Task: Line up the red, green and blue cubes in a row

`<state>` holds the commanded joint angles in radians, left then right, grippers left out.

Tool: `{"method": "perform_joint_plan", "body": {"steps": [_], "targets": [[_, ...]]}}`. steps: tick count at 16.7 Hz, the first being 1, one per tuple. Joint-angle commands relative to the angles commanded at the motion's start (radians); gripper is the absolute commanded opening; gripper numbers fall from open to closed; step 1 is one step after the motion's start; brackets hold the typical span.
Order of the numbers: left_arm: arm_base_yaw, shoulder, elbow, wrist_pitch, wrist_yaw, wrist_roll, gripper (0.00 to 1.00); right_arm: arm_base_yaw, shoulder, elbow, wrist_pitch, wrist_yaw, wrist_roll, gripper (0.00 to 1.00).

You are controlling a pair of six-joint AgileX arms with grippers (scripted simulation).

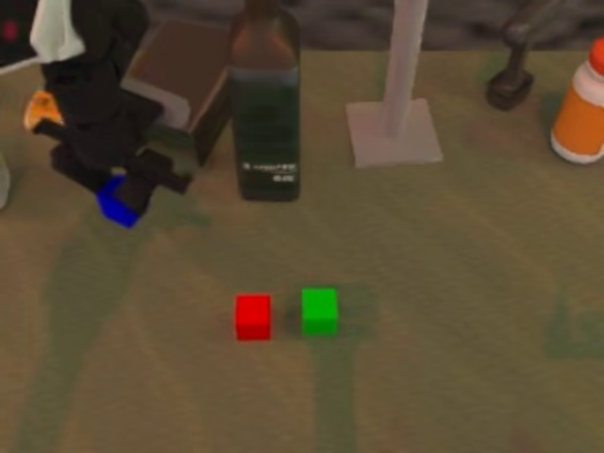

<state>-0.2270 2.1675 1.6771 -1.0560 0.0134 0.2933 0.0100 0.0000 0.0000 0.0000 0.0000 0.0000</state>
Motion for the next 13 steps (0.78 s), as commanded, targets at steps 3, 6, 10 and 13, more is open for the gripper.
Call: {"method": "perform_joint_plan", "body": {"steps": [3,6,10,13], "targets": [[-0.127,0.091,0.146,-0.078,-0.005,-0.218,0.0,0.0,0.0,0.0,0.0,0.0,0.0,1.0],[-0.275,0.189,0.309,-0.166,-0.011,-0.49,0.0,0.0,0.0,0.0,0.0,0.0,0.0,1.0],[-0.468,0.3,0.519,-0.273,-0.019,-0.852,0.0,0.0,0.0,0.0,0.0,0.0,0.0,1.0],[-0.586,0.353,0.646,-0.328,-0.027,-1.054,0.0,0.0,0.0,0.0,0.0,0.0,0.0,1.0]]}}
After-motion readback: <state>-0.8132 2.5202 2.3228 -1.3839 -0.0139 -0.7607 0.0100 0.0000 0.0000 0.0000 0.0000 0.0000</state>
